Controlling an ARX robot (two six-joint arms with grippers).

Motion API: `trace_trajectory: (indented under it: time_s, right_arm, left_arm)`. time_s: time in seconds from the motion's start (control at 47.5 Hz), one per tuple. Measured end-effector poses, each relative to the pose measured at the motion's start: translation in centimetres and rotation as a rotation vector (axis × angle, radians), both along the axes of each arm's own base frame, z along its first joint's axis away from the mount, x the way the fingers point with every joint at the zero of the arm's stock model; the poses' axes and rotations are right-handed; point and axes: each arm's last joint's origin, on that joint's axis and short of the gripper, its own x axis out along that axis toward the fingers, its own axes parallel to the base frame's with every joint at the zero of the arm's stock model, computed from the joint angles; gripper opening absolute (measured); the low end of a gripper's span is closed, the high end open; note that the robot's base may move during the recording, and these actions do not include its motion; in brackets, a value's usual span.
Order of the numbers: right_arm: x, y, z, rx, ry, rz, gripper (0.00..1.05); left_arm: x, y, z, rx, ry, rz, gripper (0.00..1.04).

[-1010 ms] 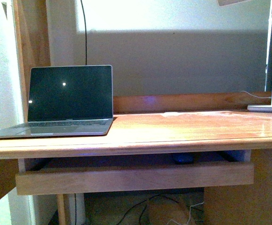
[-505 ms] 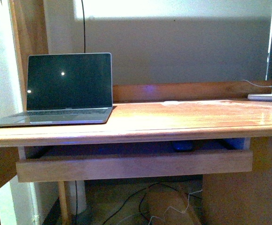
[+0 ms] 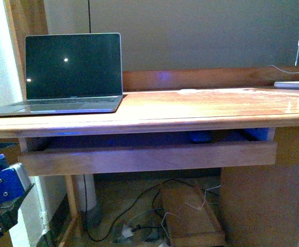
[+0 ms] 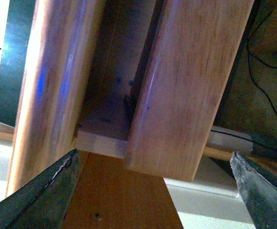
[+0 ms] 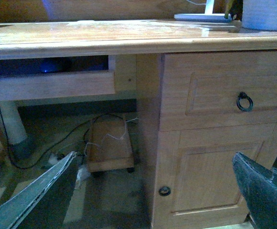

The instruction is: Place mouse

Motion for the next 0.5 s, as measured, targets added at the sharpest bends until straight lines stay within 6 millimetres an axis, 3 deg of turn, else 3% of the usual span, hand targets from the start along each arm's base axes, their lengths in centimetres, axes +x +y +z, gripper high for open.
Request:
trace_trajectory:
  time_s: [0.252,0.505]
  right_arm:
    - [0.0,0.0,0.0,0.0,0.0,0.0,0.97]
    - [0.0,0.0,0.0,0.0,0.0,0.0,0.97]
  left_arm:
    - [2.8,-0.9,-0.3,-0.031,0.033,-0.087,0.97]
    - [4.0,-2.3,-0.2,-0.067,0.089,-0.15,0.97]
